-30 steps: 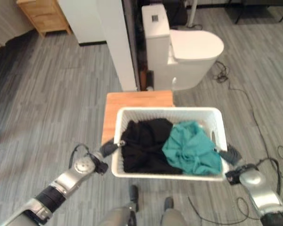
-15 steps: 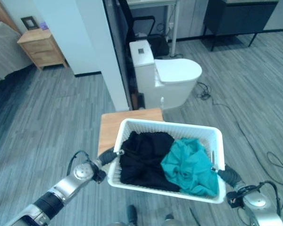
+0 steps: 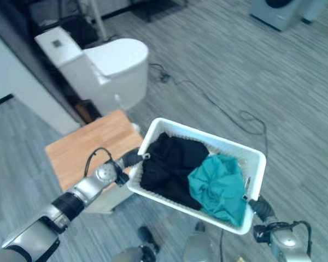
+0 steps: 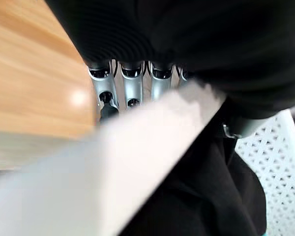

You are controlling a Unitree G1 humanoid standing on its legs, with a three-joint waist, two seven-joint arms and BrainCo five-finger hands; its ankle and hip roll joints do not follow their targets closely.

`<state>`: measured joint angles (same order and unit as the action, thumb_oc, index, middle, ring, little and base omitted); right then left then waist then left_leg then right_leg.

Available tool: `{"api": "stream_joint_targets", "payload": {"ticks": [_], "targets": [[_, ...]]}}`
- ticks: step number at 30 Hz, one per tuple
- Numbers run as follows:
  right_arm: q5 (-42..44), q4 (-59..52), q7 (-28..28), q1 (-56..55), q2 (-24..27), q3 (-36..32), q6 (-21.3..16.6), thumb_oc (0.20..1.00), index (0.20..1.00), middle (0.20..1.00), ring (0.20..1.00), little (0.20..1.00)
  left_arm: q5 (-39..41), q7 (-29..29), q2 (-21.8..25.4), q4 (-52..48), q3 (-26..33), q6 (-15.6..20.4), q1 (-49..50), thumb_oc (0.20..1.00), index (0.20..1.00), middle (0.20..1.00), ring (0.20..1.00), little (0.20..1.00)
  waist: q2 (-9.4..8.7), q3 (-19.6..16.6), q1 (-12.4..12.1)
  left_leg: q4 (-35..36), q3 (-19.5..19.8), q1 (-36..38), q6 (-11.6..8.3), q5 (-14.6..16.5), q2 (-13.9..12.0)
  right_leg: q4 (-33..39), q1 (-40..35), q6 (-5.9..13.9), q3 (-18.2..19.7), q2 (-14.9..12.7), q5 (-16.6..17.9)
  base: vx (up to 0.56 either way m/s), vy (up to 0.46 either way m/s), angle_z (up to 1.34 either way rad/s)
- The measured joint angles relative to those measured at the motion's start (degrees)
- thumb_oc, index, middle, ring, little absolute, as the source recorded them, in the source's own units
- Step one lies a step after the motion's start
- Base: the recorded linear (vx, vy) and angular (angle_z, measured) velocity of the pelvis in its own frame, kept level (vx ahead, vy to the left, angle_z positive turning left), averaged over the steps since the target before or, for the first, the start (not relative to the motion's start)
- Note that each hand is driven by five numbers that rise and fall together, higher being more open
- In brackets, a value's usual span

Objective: Grab the laundry basket,head to the washer,open it,put in the laundry and shut it.

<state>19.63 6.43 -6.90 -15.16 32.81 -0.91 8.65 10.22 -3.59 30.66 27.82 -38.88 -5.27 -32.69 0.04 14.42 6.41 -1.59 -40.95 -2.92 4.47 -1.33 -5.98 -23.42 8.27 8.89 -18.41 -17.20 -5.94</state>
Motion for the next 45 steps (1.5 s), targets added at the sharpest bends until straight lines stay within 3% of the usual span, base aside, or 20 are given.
{"api": "stream_joint_targets", "payload": {"ticks": [1, 2, 3, 4, 6, 8, 9, 10, 11, 13, 14, 17, 22, 32, 33, 34, 35, 37, 39, 45], "targets": [[-0.20, 0.33, -0.67, 0.70, -0.28, 2.37, -0.03, 0.200, 0.200, 0.200, 0.200, 0.200, 0.37, -0.15, 1.37, 0.46, 0.64, -0.03, 0.50, 0.200, 0.200, 0.200, 0.200, 0.200, -0.71, -0.09, -1.18, -3.30, -2.63, 0.19, -0.91, 0.90, -2.49, 0.37, -2.92, -0.22, -3.71, -0.56, -1.98, -0.26, -0.231, -2.08], [-0.25, 1.09, -0.77, 1.02, -0.96, 3.54, 0.12, 0.200, 0.200, 0.200, 0.200, 0.200, 0.61, -0.07, 2.06, 0.59, 1.83, -0.01, 1.43, 0.200, 0.200, 0.200, 0.200, 0.200, -1.69, -0.47, -2.22, -4.21, -4.17, 0.60, -1.14, 0.74, -3.16, 3.99, -3.55, -0.27, -4.07, 0.38, -2.24, -0.20, -0.202, -2.10], [-0.36, 1.77, -0.81, 2.69, -0.93, 5.47, 0.15, 0.200, 0.200, 0.200, 0.200, 0.200, 0.86, 0.23, 2.38, 0.61, 3.66, 0.00, 3.34, 0.200, 0.200, 0.200, 0.200, 0.200, -1.53, -0.63, -4.20, -6.59, -3.93, 0.82, -1.36, 0.61, -5.74, 7.84, -3.91, -3.25, -5.48, 3.14, -1.65, -0.07, -0.085, -2.05], [-0.76, 3.02, -0.80, 5.56, -0.92, 7.11, 0.17, 0.200, 0.200, 0.200, 0.200, 0.200, 1.17, 0.14, 2.81, 0.71, 5.69, 0.00, 5.27, 0.200, 0.200, 0.200, 0.200, 0.200, -0.91, -0.68, -4.25, -10.20, -3.42, -0.81, -1.93, 1.30, -8.81, 10.60, -4.21, -4.82, -4.72, 5.12, 0.28, -0.12, -0.122, -1.76], [-1.30, 3.68, -0.70, 5.71, 0.53, 7.19, 0.28, 0.200, 0.200, 0.200, 0.200, 0.200, 1.20, 0.00, 1.38, 0.37, 6.51, 0.21, 5.84, 0.200, 0.200, 0.200, 0.200, 0.200, -1.59, -0.83, -3.57, -9.01, -1.20, -2.96, -4.97, 2.99, -9.20, 12.72, -4.11, -5.62, -2.08, 6.97, 0.93, -0.12, -0.196, -1.01], [-1.27, 5.00, -0.89, 7.59, 2.45, 8.59, 0.21, 0.200, 0.200, 0.200, 0.200, 0.200, 2.30, 0.53, 0.67, 0.49, 7.85, 1.89, 8.40, 0.200, 0.200, 0.200, 0.200, 0.200, -1.24, -2.56, -6.23, -3.23, 6.40, -2.67, -6.64, 1.01, -6.72, 12.84, -1.51, -7.02, 2.96, 9.21, 1.69, -0.10, -0.167, -1.39], [-1.20, 5.71, -0.96, 9.14, 3.45, 9.02, -0.03, 0.200, 0.200, 0.200, 0.200, 0.200, 2.82, 0.74, 0.02, 1.27, 8.25, 2.03, 9.39, 0.200, 0.200, 0.200, 0.200, 0.200, -0.49, -2.78, -6.87, -6.65, 12.17, -4.64, -5.37, -2.38, -6.28, 13.40, -0.99, -7.96, 4.27, 11.48, 1.80, -0.08, -0.140, -1.21], [-1.16, 6.52, -0.90, 9.81, 2.99, 9.33, -0.01, 0.200, 0.200, 0.200, 0.200, 0.200, 2.82, 0.95, -0.21, 1.72, 8.50, 2.39, 9.68, 0.200, 0.200, 0.200, 0.200, 0.200, -1.54, -2.61, -6.68, -10.08, 19.96, -6.72, -4.54, -2.19, -6.44, 12.89, -0.39, -8.35, 4.47, 11.54, 1.84, -0.08, -0.180, -0.90], [-0.97, 7.40, -1.20, 10.21, 3.19, 10.11, -0.04, 0.200, 0.200, 0.200, 0.200, 0.200, 2.87, 1.29, -0.33, 1.78, 8.76, 2.70, 10.45, 0.200, 0.200, 0.200, 0.200, 0.200, -3.99, -2.59, -7.94, -10.74, 33.65, -9.06, -7.30, 0.40, -3.37, 12.79, 0.46, -8.70, 7.02, 10.74, 2.30, 0.02, -0.120, -0.50], [-0.39, 7.80, -1.98, 9.58, 4.13, 9.53, -0.02, 0.200, 0.200, 0.200, 0.200, 0.200, 3.18, 0.82, -1.11, 1.66, 8.07, 2.58, 12.10, 0.200, 0.200, 0.200, 0.200, 0.200, -3.45, -2.67, -7.08, -4.67, 41.72, -8.84, -9.34, -0.26, 0.06, 14.33, -0.89, -8.08, 6.76, 10.78, 3.12, 0.01, -0.066, -0.12], [-0.08, 7.95, -1.93, 8.82, 4.68, 9.26, 0.03, 0.200, 0.200, 0.200, 0.200, 0.200, 3.37, 1.05, -2.15, 1.69, 7.53, 2.48, 12.44, 0.200, 0.200, 0.200, 0.200, 0.200, -1.16, -2.58, -6.93, -3.20, 40.43, -8.29, -8.48, -6.71, 0.16, 15.21, -2.58, -7.53, 6.02, 12.37, 3.23, 0.01, -0.031, 0.26], [0.31, 8.35, -2.15, 8.41, 3.66, 9.37, 0.06, 0.200, 0.200, 0.200, 0.200, 0.200, 3.34, 1.87, -1.65, 1.72, 7.22, 2.26, 12.32, 0.200, 0.200, 0.200, 0.200, 0.200, -0.56, -2.60, -6.59, -0.01, 37.84, -5.94, -8.21, -4.27, -0.11, 15.87, -3.21, -5.94, 5.47, 12.03, 2.29, 0.04, -0.029, 0.06], [1.83, 6.80, -3.24, 7.53, 3.66, 9.38, 0.07, 0.200, 0.200, 0.200, 0.200, 0.200, 3.36, 2.11, 0.50, -0.52, 7.33, 2.20, 13.02, 0.200, 0.200, 0.200, 0.200, 0.200, 0.14, -2.94, -7.18, 2.12, 35.28, -4.00, -7.98, -4.30, 1.98, 16.34, -3.36, -3.92, 8.36, 9.84, 3.57, 0.04, -0.022, -0.17], [2.68, 4.87, -4.03, 4.65, 4.44, 7.64, 0.02, 0.200, 0.200, 0.200, 0.200, 0.200, 3.33, 1.65, -0.15, -1.01, 7.16, 2.19, 12.91, 0.200, 0.200, 0.200, 0.200, 0.200, 0.28, -2.98, -5.30, 2.33, 35.10, -3.74, -6.92, -5.47, 1.52, 20.45, -5.22, -3.48, 8.07, 11.36, 5.22, 0.04, -0.128, 0.00], [3.31, 4.65, -4.46, 4.43, 4.72, 7.58, 0.00, 0.200, 0.200, 0.200, 0.200, 0.200, 3.32, 1.72, -0.56, -0.81, 7.17, 2.13, 12.26, 0.200, 0.200, 0.200, 0.200, 0.200, 0.50, -2.74, -5.23, 0.23, 35.24, -4.88, -8.15, -4.59, 0.84, 16.89, -4.14, -4.80, 8.42, 12.44, 2.79, 0.05, -0.241, 0.07], [3.34, 3.72, -4.54, 3.89, 4.62, 7.52, 0.06, 0.200, 0.200, 0.200, 0.200, 0.200, 3.30, 1.83, 0.07, -0.78, 7.17, 2.07, 10.88, 0.200, 0.200, 0.200, 0.200, 0.200, -0.22, -1.77, -6.05, -3.05, 35.77, -5.72, -9.63, -3.66, -0.55, 9.29, -1.78, -8.06, 8.45, 15.93, -1.52, 0.07, -0.211, 0.22], [4.06, 2.97, -4.73, 3.52, 4.80, 7.78, 0.05, 0.200, 0.200, 0.200, 0.200, 0.200, 3.26, 1.77, 0.35, -0.68, 7.49, 2.10, 10.52, 0.200, 0.200, 0.200, 0.200, 0.200, -2.86, -1.42, -5.85, -6.74, 35.82, -7.09, -10.71, -4.02, 0.36, 8.81, -2.17, -11.97, 9.07, 17.18, -3.68, 0.12, -0.253, 0.37], [4.30, 3.18, -4.31, 5.02, 5.64, 7.44, 0.12, 0.200, 0.200, 0.200, 0.200, 0.200, 3.23, 2.25, -0.07, -0.55, 7.01, 2.01, 9.46, 0.200, 0.200, 0.200, 0.200, 0.200, -4.43, -0.22, -6.17, -19.29, 37.26, -13.27, -9.57, -4.61, -0.19, 8.19, -2.30, -13.76, 9.07, 16.66, -3.75, 0.21, -0.116, 0.05], [4.30, 3.45, -4.00, 6.50, 6.47, 7.24, 0.13, 0.200, 0.200, 0.200, 0.200, 0.200, 3.27, 2.17, -0.30, -0.05, 6.78, 1.98, 7.85, 0.200, 0.200, 0.200, 0.200, 0.200, -4.28, 0.26, -5.99, -23.06, 36.94, -17.41, -7.83, -2.76, -0.33, 10.04, -3.53, -14.00, 8.21, 17.28, -3.73, 0.29, -0.018, 0.08], [4.34, 6.57, -1.96, 11.78, 7.14, 10.15, 0.07, 0.200, 0.200, 0.200, 0.200, 0.200, 3.30, 3.36, -1.40, 3.37, 6.74, 2.15, 4.84, 0.200, 0.200, 0.200, 0.200, 0.200, -2.43, 1.41, -7.85, 2.14, 32.13, -18.20, -8.82, -3.65, 0.04, 15.86, -6.31, -12.90, 7.57, 21.10, -1.40, 0.50, 0.031, 0.01]]}}
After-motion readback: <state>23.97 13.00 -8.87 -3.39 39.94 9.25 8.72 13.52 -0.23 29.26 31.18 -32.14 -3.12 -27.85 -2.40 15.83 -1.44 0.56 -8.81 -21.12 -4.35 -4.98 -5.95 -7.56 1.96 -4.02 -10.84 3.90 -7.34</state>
